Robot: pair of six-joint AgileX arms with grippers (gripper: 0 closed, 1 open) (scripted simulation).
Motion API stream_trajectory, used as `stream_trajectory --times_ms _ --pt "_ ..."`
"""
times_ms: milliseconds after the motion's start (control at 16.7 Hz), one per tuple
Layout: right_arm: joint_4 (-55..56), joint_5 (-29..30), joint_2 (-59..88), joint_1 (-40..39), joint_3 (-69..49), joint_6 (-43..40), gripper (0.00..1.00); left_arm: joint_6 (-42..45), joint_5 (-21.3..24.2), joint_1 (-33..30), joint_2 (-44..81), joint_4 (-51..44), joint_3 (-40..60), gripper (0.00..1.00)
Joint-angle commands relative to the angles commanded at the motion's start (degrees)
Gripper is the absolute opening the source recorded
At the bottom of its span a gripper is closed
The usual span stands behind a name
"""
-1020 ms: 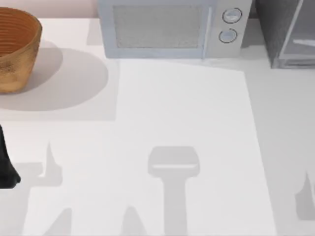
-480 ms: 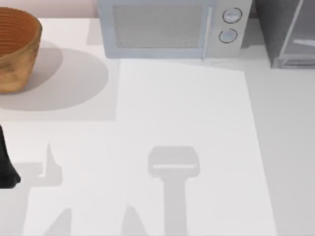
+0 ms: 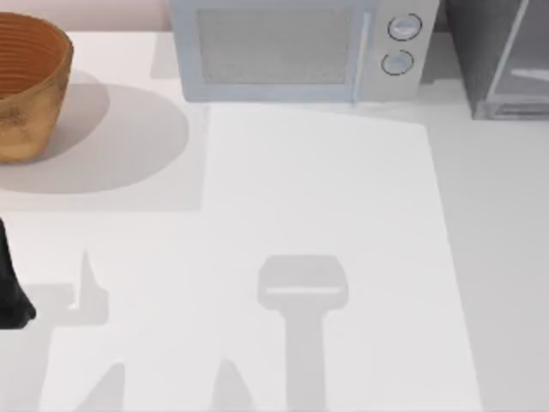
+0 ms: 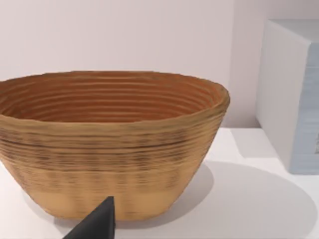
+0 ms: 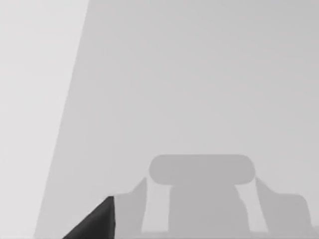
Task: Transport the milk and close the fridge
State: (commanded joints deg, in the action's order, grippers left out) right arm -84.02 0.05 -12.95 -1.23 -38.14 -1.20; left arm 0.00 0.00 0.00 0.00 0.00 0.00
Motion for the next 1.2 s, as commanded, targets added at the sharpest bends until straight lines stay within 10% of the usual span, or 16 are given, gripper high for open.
stream_trajectory --times_ms 420,1200 --pt "0.9 -9.9 17.3 15.9 -7.3 -18.5 1.00 0.0 0.0 0.0 0.0 0.0 0.0 1.00" --pt "0.6 -40.6 84.2 76.2 -29.3 -84.6 1.00 0.0 0.0 0.0 0.0 0.0 0.0 1.00"
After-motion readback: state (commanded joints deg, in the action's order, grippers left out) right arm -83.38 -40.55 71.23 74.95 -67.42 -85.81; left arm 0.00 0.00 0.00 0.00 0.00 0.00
